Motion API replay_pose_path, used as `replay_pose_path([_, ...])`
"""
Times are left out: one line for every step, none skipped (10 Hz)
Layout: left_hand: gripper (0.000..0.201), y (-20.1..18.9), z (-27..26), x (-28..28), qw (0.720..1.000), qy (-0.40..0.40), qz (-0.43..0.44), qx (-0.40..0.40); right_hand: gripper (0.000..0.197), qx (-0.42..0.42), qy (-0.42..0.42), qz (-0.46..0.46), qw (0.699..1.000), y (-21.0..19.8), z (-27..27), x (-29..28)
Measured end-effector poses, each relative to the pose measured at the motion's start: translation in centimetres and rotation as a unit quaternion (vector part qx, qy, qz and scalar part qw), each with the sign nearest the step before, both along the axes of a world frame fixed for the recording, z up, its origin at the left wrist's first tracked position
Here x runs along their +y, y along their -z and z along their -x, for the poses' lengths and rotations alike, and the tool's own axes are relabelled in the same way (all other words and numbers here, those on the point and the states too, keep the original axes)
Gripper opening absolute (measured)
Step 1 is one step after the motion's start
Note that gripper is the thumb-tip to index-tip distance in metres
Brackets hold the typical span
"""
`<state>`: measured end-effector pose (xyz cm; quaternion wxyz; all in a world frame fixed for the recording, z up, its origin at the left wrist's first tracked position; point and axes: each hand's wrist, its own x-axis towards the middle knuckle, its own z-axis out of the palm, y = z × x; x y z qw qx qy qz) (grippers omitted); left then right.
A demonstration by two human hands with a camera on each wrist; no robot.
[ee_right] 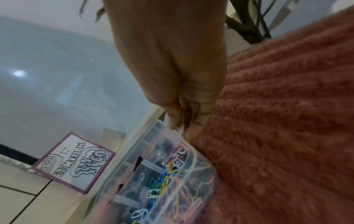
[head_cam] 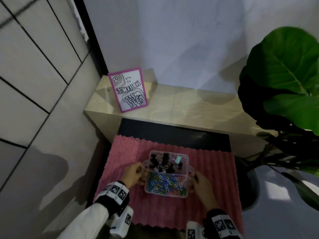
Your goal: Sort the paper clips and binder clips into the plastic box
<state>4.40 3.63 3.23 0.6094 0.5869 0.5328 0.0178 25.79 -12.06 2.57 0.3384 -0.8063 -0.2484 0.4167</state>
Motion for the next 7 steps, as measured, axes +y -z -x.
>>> replay_pose_path([0.032, 0.5, 0.1, 0.4, 0.998, -0.015, 0.051, -0.02, 0.013, -0.007, 0.013, -0.001, 1.0, 0.6, 0.1, 0.5])
replay_pose_path([0.023, 0.8, 0.2, 0.6, 0.995, -0.032, 0.073, -0.053, 0.013, 0.034, 0.037, -0.009, 0.999, 0.9, 0.2, 0.4])
replay_pose_path([0.018, 0.9, 0.3, 0.3, 0.994, -0.039, 0.081, -0.061, 0.016, 0.056, 0.049, -0.01, 0.997, 1.6, 0.4, 0.0])
replay_pose_path([0.018, 0.8, 0.3, 0.2, 0.994, -0.046, 0.08, -0.062, 0.016, 0.03, 0.051, -0.013, 0.998, 1.4, 0.7, 0.0])
replay_pose_path([0.011, 0.0, 0.2, -0.1, 0.997, -0.035, 0.06, -0.039, 0.016, 0.032, 0.036, -0.013, 0.999, 1.0, 0.7, -0.4])
replay_pose_path([0.016, -0.8, 0.9, -0.5, 0.998, 0.03, 0.033, 0.035, 0.028, 0.053, 0.036, 0.009, 0.998, 0.7, 0.5, -1.4])
replay_pose_path([0.024, -2.0, 3.3, -1.5, 0.988, 0.126, 0.019, 0.082, 0.033, 0.063, 0.027, 0.024, 0.997, 0.4, 0.5, -4.7])
